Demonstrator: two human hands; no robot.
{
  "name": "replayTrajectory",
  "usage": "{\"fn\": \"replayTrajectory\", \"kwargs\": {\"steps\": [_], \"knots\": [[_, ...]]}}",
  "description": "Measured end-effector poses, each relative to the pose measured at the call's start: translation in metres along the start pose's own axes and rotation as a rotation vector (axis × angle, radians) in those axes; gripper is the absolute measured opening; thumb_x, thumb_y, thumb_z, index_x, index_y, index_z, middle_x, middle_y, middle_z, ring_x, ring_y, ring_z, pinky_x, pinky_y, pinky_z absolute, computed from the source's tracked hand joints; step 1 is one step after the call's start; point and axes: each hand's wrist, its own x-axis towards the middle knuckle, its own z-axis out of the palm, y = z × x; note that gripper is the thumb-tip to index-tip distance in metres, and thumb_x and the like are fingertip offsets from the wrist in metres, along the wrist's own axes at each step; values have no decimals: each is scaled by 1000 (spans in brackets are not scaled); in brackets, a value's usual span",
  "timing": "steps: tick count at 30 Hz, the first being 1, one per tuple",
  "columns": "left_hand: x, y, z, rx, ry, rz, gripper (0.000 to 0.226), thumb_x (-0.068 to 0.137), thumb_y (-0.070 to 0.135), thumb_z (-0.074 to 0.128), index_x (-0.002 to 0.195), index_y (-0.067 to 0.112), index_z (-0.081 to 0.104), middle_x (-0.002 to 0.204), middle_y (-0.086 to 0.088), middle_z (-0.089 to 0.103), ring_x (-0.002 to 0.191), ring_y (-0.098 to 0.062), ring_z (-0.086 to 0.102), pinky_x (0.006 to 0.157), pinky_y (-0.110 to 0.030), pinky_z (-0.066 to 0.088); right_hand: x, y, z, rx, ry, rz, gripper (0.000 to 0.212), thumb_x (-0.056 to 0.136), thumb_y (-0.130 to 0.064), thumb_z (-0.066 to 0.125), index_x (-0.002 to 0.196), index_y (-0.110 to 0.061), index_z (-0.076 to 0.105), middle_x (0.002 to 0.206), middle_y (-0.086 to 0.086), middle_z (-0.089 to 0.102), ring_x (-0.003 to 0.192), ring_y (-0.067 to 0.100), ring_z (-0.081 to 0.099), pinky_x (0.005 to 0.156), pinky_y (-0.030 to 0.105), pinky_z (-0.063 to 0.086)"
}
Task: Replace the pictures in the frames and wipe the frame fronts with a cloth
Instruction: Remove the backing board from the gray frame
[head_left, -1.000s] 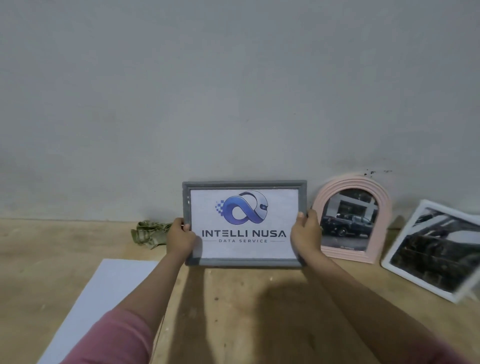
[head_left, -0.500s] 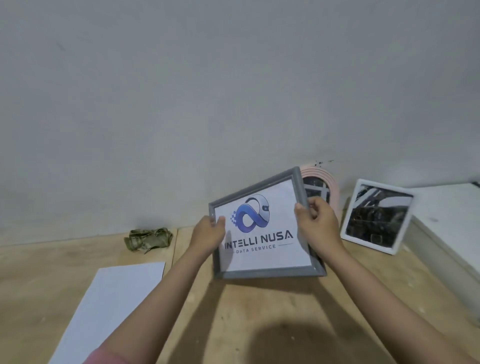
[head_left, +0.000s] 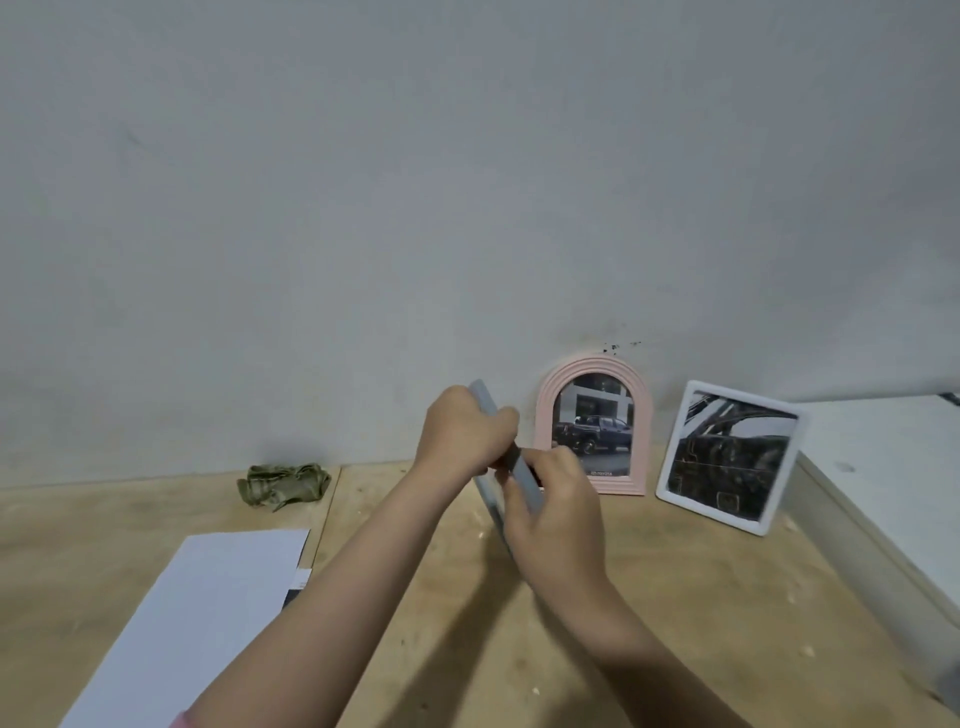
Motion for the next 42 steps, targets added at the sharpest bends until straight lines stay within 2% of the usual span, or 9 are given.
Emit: {"fn": "replayTrajectory", "kwargs": {"steps": [5,11,17,21,26,29,34,38,42], "knots": [[0,-14,-10,-46,55,-102,16,86,9,47,71,4,49,63,-9,50,60,-26,52,62,-43,56,9,29,-19,167,-214,73,41,85,-44,62,117,-18,62,105,-6,60,97,5,57,84,21,46],[-3,-35,-41,-149,-78,-149,13,91,2,49,82,5,57,75,-9,60,67,-25,60,65,-36,57,54,119,-26,136,-184,637,48,97,-45,41,131,-12,47,129,5,55,119,25,51,95,36,39],[-3,-67,-37,-263,-164,-174,16,94,3,51,84,11,61,63,5,67,58,-11,64,64,-32,56,55,184,-17,235,-273,957,48,93,-51,38,108,-12,61,100,11,65,89,31,63,87,47,52],[2,-91,-24,-307,-116,-240,9,94,7,52,93,3,61,73,-5,65,62,-15,62,59,-29,56,44,190,-34,255,-292,992,26,95,-30,45,99,-12,63,99,12,65,89,31,62,87,46,53],[-1,-121,4,-345,20,-328,25,95,22,55,73,8,53,69,-8,56,56,-19,57,54,-26,50,30,215,-48,294,-192,1016,24,95,-27,46,88,-12,63,95,13,66,90,34,63,87,49,53],[-13,-155,31,-212,-39,-435,15,95,10,48,82,10,56,74,-10,58,63,-21,57,61,-25,48,19,230,-51,250,-137,1042,25,90,-25,48,83,-8,65,89,17,68,85,36,65,82,52,54],[-41,-201,71,-75,-95,-456,27,83,-7,48,81,14,64,63,-3,62,52,-10,57,46,-18,42,-4,244,-50,155,-96,1041,20,92,-18,48,95,-10,65,91,13,64,80,32,60,82,43,54],[-50,-235,88,68,-8,-435,22,58,11,51,71,17,67,71,-9,69,69,-24,62,63,-31,47,-23,251,-41,31,-111,1026,17,89,-16,49,94,-13,65,92,9,65,76,29,57,70,33,48],[-56,-241,101,125,69,-417,26,73,-2,56,90,9,73,83,-9,71,81,-24,63,66,-26,41,-35,258,-38,-71,-173,990,16,89,-10,49,90,-16,64,90,6,63,74,25,55,68,28,42]]}}
